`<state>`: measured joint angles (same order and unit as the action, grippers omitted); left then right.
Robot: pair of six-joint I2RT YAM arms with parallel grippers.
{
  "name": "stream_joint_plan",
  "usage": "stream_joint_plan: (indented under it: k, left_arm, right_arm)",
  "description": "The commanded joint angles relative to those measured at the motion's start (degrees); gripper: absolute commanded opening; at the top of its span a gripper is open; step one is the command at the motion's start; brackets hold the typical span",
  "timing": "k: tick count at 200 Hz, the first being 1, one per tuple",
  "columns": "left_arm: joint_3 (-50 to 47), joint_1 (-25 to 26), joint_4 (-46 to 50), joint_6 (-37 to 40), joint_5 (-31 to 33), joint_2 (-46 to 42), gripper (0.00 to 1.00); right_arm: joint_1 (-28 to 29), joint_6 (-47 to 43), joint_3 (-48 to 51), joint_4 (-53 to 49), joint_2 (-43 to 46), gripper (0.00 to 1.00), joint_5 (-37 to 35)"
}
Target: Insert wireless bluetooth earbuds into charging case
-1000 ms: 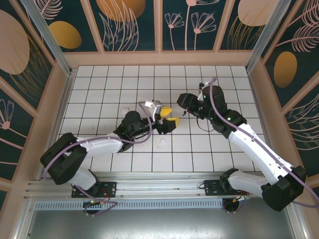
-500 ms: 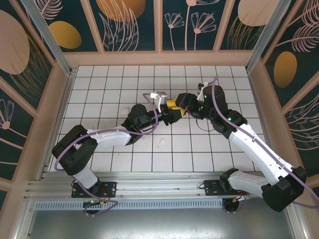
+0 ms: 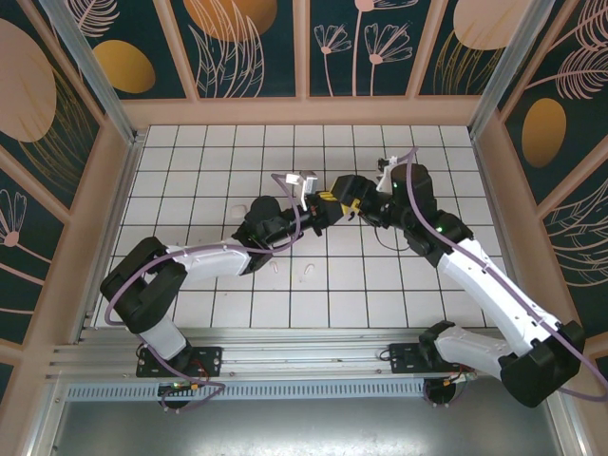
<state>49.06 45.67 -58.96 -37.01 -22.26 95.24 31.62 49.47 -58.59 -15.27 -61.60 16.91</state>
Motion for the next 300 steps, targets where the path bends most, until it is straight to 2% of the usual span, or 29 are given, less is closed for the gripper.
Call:
stream_joint_plan:
  k: [1, 28, 55, 83, 100, 110, 133, 164, 202, 247, 276, 300]
  left_arm:
    - [-0.9, -3.0, -8.5, -8.4, -4.7, -0.7, 0.07]
    - [-2.6, -8.2, -20.8, -19.8, -12.7, 0.8, 0.06]
    - [-2.4, -10.2, -27.3, -25.2, -17.8, 0.9, 0.05]
    - [-1.2, -10.4, -28.9, -27.9, -20.7, 0.0, 0.05]
    - [-0.6, -10.4, -28.4, -28.1, -21.5, -0.9, 0.05]
    - [-0.2, -10.4, -26.6, -27.0, -22.1, -1.5, 0.05]
    - [0.1, -10.4, -21.5, -23.7, -22.6, -3.5, 0.05]
    - [1.5, -10.5, -19.1, -23.7, -24.4, -4.4, 0.05]
    - [2.0, -10.3, -20.7, -25.3, -25.1, -4.4, 0.04]
    - [1.6, -10.4, -22.1, -26.5, -25.6, -4.2, 0.04]
    - [1.7, -10.4, -22.2, -26.9, -25.8, -4.2, 0.04]
    - [2.0, -10.4, -22.7, -27.6, -26.4, -3.9, 0.05]
  right_arm:
    - [-2.5, -4.2, -1.6, 2.1, 3.9, 0.84, 1.8]
    - [-9.0, -7.5, -1.8, 5.7, 7.3, 0.84, 7.5]
    - [-14.5, -9.4, -0.6, 13.5, 7.8, 0.78, 17.6]
    - [-15.2, -9.0, -0.4, 21.6, 4.8, 0.68, 26.1]
    - [-14.8, -8.3, -0.2, 25.8, 2.6, 0.62, 29.0]
    - [-14.1, -8.3, -0.1, 27.5, 1.7, 0.60, 29.2]
    - [-11.7, -8.7, 0.0, 29.2, -0.4, 0.64, 28.5]
    - [-7.5, -11.3, -0.2, 29.9, -2.5, 0.64, 28.4]
    - [-6.2, -11.6, 0.0, 29.9, -3.9, 0.55, 27.6]
    - [-5.8, -8.9, 2.4, 34.8, -4.8, 0.49, 29.4]
    - [-4.5, -10.4, 2.7, 33.4, -4.7, 0.48, 29.2]
    - [-4.1, -12.1, 2.9, 30.5, -4.8, 0.39, 28.6]
